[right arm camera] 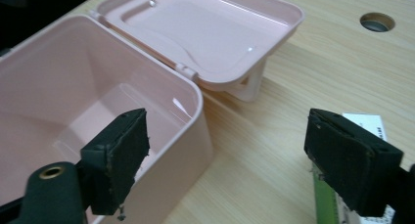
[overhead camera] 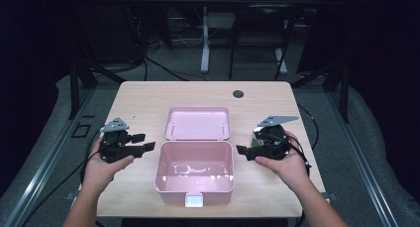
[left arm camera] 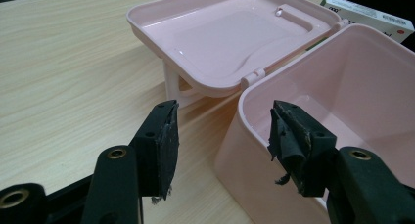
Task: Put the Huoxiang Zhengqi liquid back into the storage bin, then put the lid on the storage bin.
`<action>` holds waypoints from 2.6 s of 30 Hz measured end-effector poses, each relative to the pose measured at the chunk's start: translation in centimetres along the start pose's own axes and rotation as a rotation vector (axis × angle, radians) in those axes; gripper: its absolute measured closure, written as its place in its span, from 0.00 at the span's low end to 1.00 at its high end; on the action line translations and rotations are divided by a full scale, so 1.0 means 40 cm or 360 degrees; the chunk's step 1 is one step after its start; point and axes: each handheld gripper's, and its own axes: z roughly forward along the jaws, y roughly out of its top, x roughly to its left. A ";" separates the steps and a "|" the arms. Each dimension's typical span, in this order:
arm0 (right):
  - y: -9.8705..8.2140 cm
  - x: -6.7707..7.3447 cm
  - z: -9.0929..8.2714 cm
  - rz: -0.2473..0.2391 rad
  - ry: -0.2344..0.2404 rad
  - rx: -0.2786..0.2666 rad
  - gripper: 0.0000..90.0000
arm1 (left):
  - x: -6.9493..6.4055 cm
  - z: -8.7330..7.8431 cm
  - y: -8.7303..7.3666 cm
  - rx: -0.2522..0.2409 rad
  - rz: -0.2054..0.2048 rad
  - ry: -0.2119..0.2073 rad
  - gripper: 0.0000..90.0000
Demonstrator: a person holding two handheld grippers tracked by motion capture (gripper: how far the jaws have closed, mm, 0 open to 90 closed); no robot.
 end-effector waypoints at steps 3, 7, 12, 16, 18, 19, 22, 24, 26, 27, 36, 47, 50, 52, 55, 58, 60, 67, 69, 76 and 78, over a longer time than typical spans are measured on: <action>0.010 -0.012 0.004 -0.0015 -0.0029 0.0033 0.29 | 0.002 -0.003 0.000 0.0010 -0.0020 -0.0002 0.49; 0.026 -0.023 0.007 -0.0042 -0.0081 0.0077 0.34 | 0.006 -0.006 0.000 0.0043 -0.0028 0.0003 0.49; 0.045 -0.039 0.013 -0.0075 -0.0106 0.0125 0.38 | 0.011 -0.008 0.000 0.0046 -0.0058 0.0020 0.49; 0.055 -0.050 0.021 -0.0059 -0.0119 0.0199 0.40 | 0.013 -0.008 0.000 0.0050 -0.0064 0.0018 0.49; 0.059 -0.055 0.025 -0.0063 -0.0137 0.0238 0.41 | 0.013 -0.009 0.000 0.0044 -0.0071 0.0019 0.49; 0.061 -0.059 0.027 -0.0069 -0.0144 0.0253 0.41 | 0.014 -0.010 0.000 0.0046 -0.0067 0.0018 0.49; 0.066 -0.067 0.033 -0.0086 -0.0158 0.0277 0.40 | 0.016 -0.014 -0.002 0.0049 -0.0067 0.0025 0.49; 0.070 -0.071 0.036 -0.0093 -0.0170 0.0290 0.40 | 0.016 -0.017 -0.003 0.0043 -0.0067 0.0034 0.49; 0.076 -0.077 0.040 -0.0092 -0.0181 0.0305 0.40 | 0.018 -0.019 -0.004 0.0041 -0.0064 0.0039 0.49; 0.078 -0.080 0.042 -0.0090 -0.0186 0.0313 0.40 | 0.019 -0.020 -0.003 0.0040 -0.0064 0.0041 0.49; 0.098 -0.106 0.058 -0.0115 -0.0244 0.0450 0.40 | 0.028 -0.024 -0.005 0.0042 -0.0078 0.0042 0.49; 0.122 -0.118 0.068 -0.0085 -0.0280 0.0553 0.43 | 0.028 -0.025 -0.006 0.0043 -0.0093 0.0035 0.49; 0.124 -0.120 0.072 -0.0098 -0.0290 0.0579 0.46 | 0.027 -0.023 -0.006 0.0034 -0.0097 0.0037 0.49; 0.126 -0.122 0.074 -0.0097 -0.0283 0.0608 0.46 | 0.028 -0.024 -0.006 0.0045 -0.0092 0.0033 0.49; 0.129 -0.125 0.077 -0.0129 -0.0308 0.0616 0.46 | 0.030 -0.024 -0.007 0.0047 -0.0084 0.0035 0.49; 0.129 -0.128 0.080 -0.0125 -0.0292 0.0627 0.47 | 0.031 -0.024 -0.008 0.0045 -0.0096 0.0035 0.49; 0.127 -0.132 0.084 -0.0114 -0.0303 0.0669 0.47 | 0.031 -0.023 -0.008 0.0045 -0.0096 0.0035 0.49; 0.124 -0.147 0.097 -0.0081 -0.0313 0.0794 0.50 | 0.032 -0.023 -0.009 0.0042 -0.0099 0.0040 0.49; 0.123 -0.152 0.099 -0.0072 -0.0317 0.0814 0.50 | 0.033 -0.022 -0.009 0.0043 -0.0101 0.0042 0.49; 0.119 -0.174 0.106 -0.0050 -0.0354 0.0892 0.53 | 0.035 -0.023 -0.010 0.0041 -0.0104 0.0041 0.49; 0.119 -0.179 0.107 -0.0033 -0.0356 0.0918 0.54 | 0.035 -0.023 -0.011 0.0042 -0.0110 0.0041 0.49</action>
